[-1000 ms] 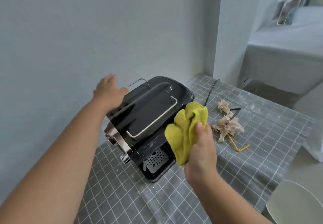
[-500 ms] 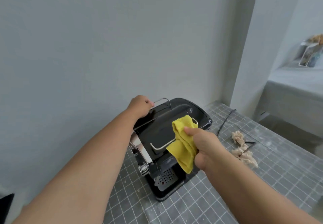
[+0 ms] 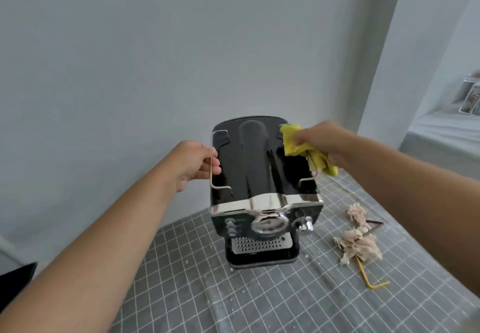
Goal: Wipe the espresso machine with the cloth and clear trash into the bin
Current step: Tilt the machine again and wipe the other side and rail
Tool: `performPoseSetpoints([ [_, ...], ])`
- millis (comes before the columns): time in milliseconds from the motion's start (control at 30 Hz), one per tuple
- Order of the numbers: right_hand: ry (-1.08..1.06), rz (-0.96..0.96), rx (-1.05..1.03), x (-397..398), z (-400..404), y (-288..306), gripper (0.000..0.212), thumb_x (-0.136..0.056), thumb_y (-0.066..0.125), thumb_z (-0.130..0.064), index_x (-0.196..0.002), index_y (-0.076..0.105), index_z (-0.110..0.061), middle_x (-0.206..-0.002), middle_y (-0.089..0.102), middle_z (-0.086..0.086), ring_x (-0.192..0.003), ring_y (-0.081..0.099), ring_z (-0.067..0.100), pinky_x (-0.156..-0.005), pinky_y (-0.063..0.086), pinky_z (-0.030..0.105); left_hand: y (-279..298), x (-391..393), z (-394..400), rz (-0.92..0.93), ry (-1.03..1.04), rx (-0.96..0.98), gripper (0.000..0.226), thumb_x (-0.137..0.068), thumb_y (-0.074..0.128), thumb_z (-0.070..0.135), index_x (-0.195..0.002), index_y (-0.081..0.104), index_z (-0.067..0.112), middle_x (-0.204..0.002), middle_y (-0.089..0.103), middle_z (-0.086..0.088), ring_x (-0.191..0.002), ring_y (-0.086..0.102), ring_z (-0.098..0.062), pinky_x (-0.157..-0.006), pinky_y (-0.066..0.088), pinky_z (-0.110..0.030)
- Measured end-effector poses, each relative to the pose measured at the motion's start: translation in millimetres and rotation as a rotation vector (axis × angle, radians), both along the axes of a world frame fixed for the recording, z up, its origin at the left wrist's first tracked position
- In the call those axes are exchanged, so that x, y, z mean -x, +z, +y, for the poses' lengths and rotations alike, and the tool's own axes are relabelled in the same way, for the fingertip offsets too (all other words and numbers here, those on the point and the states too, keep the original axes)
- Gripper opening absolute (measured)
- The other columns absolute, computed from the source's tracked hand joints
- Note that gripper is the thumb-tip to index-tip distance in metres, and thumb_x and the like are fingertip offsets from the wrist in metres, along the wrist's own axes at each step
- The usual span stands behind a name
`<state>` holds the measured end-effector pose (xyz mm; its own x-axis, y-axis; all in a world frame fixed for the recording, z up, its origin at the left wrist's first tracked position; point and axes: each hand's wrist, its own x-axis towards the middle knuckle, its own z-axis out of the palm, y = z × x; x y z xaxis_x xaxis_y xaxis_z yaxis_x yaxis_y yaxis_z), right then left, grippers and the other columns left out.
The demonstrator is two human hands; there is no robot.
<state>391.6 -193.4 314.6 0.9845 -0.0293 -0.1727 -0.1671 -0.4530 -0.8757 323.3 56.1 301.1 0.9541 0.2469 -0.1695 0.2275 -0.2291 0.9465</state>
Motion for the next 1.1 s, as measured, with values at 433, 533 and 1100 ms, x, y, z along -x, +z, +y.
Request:
performPoseSetpoints([
  [433,0.535,-0.116,0.515,-76,44,-9,0.018,-0.057,0.067,-0.021,-0.060,0.053,-0.011,-0.068,0.049,0.006,-0.059,0.043,0.022,-0.052,0.036,0.027,-43,88,-97,-0.135,0.266,0.385,0.012,-0.095,0.057,0.009,-0.100,0.046,0.007,-0.085,0.076,-0.003,-0.077,0.073,-0.015,-0.055,0.053,-0.019],
  [533,0.635,-0.166,0.603,-77,61,-17,0.018,-0.056,0.065,-0.021,-0.062,0.052,-0.009,-0.068,0.048,0.007,-0.057,0.042,0.022,-0.050,0.035,0.027,-59,90,-139,-0.183,0.385,0.436,0.016,-0.095,0.056,0.009,-0.105,0.044,0.007,-0.085,0.076,-0.003,-0.077,0.073,-0.017,-0.062,0.056,-0.022],
  [1100,0.941,-0.261,0.594,-97,87,-59,0.026,-0.072,0.061,-0.023,-0.080,0.065,0.001,-0.080,0.053,0.010,-0.073,0.047,0.024,-0.062,0.039,0.030,-104,68,-198,-0.246,0.559,0.527,0.019,-0.099,0.047,0.011,-0.113,0.039,0.002,-0.093,0.075,-0.009,-0.074,0.072,-0.016,-0.064,0.057,-0.024],
])
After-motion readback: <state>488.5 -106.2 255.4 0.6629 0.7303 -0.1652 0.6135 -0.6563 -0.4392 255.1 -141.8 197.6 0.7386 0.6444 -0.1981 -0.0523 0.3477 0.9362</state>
